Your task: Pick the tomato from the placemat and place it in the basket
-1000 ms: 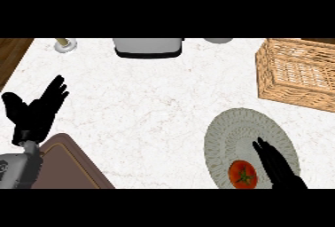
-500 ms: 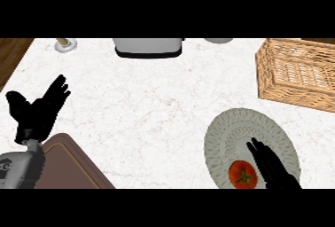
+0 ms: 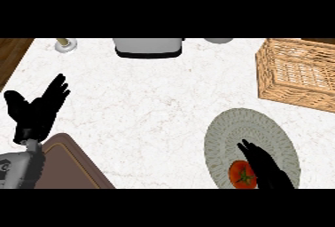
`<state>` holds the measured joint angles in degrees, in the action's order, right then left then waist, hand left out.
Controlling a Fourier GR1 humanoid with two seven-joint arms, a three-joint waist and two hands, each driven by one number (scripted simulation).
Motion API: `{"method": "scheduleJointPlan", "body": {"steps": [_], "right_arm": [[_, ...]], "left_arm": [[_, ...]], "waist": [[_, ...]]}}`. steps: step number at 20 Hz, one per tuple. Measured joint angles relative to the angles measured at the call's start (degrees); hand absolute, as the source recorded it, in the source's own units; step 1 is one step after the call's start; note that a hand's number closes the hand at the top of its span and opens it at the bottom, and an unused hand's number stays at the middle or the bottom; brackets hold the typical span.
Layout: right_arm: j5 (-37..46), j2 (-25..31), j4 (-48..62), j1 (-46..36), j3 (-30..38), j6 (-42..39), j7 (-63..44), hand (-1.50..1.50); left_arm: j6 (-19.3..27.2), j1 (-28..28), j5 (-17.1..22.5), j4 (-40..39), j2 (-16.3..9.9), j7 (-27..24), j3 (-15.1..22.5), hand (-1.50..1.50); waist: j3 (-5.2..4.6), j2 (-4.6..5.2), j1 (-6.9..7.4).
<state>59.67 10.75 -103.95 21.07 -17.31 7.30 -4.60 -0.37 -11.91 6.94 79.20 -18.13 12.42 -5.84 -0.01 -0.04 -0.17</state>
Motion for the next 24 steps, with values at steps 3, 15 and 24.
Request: {"method": "scheduleJointPlan", "body": {"steps": [3,15,24], "right_arm": [[3.8,-0.1,3.1,-2.4,-1.2,-0.2,-0.7,1.5],[5.7,-1.0,3.5,-2.8,-6.7,-6.6,-0.7,1.5],[1.8,-2.9,0.8,-2.2,-11.8,-15.1,-1.6,1.5]], "left_arm": [[-0.4,-1.0,-0.4,-1.6,0.1,-0.6,-0.3,0.0],[-1.4,0.1,-1.3,-1.5,1.0,-1.3,-1.0,0.0],[-0.6,-0.5,-2.1,0.8,1.8,1.2,-0.9,0.0]], "waist": [[-0.32,-0.16,-0.01],[-0.96,-0.38,0.04],[-0.27,-0.13,0.01]]}}
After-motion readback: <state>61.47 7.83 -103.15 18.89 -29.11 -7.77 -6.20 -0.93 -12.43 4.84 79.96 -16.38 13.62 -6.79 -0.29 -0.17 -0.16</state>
